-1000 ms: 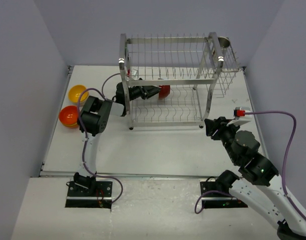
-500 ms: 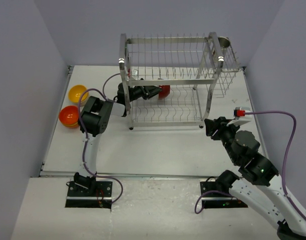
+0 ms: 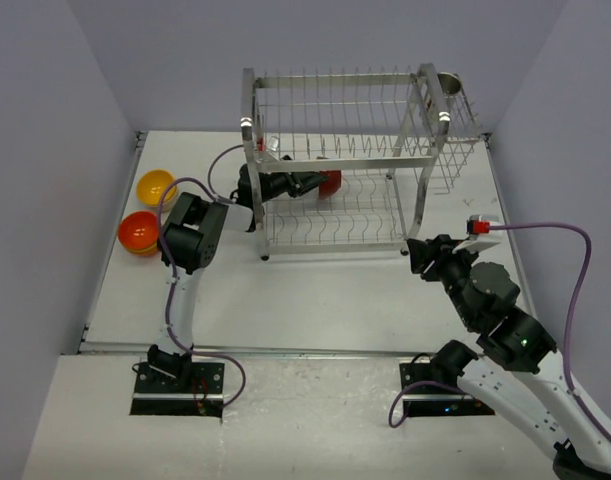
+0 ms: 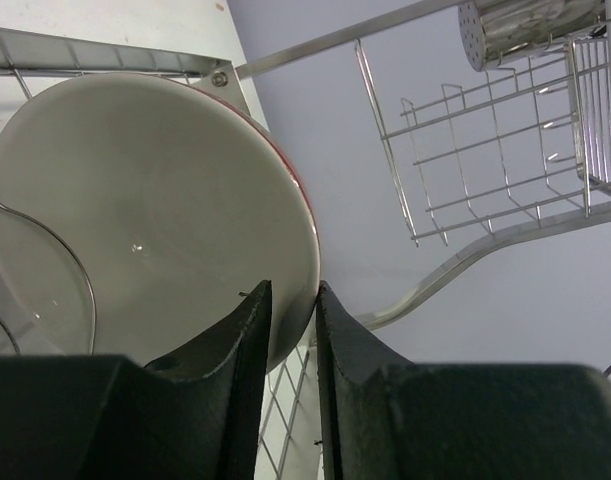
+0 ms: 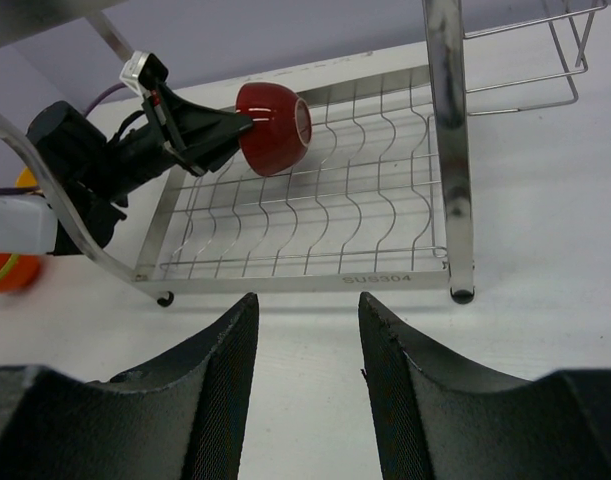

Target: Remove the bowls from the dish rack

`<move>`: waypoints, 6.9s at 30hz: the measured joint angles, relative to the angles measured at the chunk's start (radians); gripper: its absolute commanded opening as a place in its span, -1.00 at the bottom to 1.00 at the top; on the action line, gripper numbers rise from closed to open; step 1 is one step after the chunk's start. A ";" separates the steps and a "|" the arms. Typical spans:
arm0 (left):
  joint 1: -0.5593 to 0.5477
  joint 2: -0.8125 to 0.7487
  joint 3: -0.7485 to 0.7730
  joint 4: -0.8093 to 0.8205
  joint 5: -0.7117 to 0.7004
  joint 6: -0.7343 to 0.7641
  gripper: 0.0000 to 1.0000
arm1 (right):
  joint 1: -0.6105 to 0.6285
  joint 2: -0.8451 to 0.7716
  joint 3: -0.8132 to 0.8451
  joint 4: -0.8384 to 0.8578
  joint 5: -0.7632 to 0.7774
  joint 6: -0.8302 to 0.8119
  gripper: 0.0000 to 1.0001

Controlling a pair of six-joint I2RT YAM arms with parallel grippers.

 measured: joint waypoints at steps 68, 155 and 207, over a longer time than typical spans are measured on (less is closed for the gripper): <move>0.058 0.212 0.104 0.365 -0.037 -0.510 -1.00 | 0.000 0.025 -0.022 0.005 -0.013 0.004 -0.07; 0.084 0.053 0.066 0.247 0.217 -0.257 -1.00 | 0.000 0.029 -0.022 0.012 -0.016 0.004 -0.08; 0.312 -0.459 -0.066 -0.618 0.123 0.638 -1.00 | 0.000 -0.003 -0.023 0.029 -0.066 0.004 -0.08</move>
